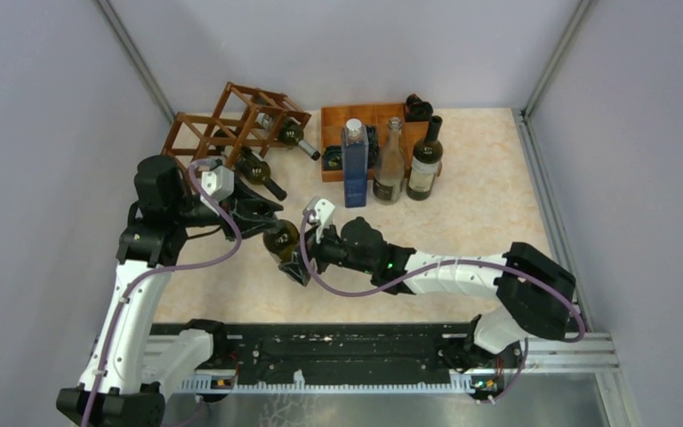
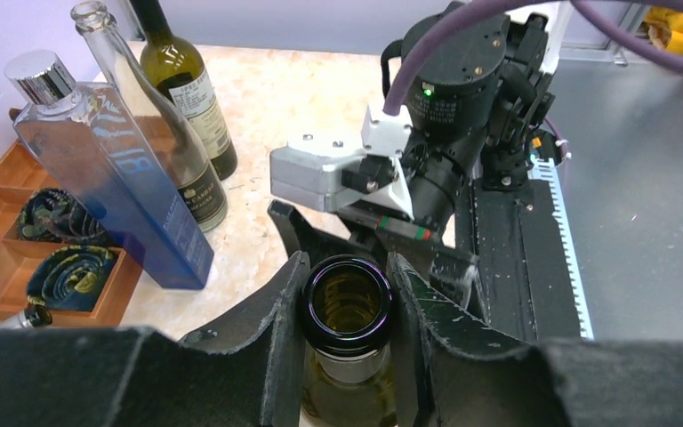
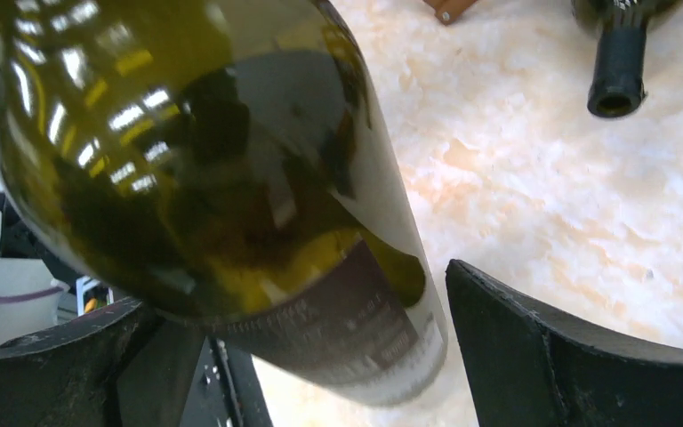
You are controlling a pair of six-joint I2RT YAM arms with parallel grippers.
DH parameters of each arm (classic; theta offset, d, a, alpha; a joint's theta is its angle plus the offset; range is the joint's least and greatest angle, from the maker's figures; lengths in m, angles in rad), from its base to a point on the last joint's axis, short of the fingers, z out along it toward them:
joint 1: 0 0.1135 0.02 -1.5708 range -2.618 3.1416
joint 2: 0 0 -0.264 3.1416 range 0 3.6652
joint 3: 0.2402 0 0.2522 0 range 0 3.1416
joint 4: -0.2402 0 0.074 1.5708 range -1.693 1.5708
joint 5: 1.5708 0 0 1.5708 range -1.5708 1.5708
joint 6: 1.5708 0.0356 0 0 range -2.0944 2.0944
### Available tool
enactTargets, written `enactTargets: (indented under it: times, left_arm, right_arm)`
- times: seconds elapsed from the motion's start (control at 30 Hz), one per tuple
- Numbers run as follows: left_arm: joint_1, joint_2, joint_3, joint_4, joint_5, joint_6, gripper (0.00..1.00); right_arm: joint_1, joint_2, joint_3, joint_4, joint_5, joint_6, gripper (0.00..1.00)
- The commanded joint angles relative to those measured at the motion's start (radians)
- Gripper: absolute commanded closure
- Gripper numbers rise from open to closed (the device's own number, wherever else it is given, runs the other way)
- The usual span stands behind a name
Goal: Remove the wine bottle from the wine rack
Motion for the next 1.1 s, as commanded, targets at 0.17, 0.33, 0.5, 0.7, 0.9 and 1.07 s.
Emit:
enactTargets:
  times: [0.17, 0.33, 0.5, 0.7, 0.9, 1.07]
  left_arm:
    - [-0.004, -0.040, 0.007, 0.168, 0.083, -0.133, 1.00]
    - [-0.004, -0.039, -0.002, 0.191, 0.075, -0.164, 1.00]
    - [-0.004, -0.028, -0.031, 0.269, -0.015, -0.299, 0.36]
    - [-0.004, 0.027, 0.013, 0.165, -0.081, -0.295, 0.01]
    - [-0.004, 0.070, 0.068, 0.072, -0.157, -0.303, 0.01]
    - [-0.004, 0.087, 0.092, 0.005, -0.230, -0.247, 0.01]
  right_arm:
    - [0.031, 0.081, 0.120, 0.155, 0.065, -0.065, 0.01]
    - [0.031, 0.079, 0.122, 0.143, 0.092, -0.077, 0.29]
    - [0.031, 0.071, 0.135, 0.098, 0.166, -0.113, 0.81]
    - [0.022, -0.007, 0.058, 0.119, 0.331, -0.177, 1.00]
    - [-0.080, -0.127, -0.063, 0.139, 0.371, -0.161, 1.00]
    - [-0.177, -0.198, -0.130, 0.135, 0.404, -0.156, 1.00]
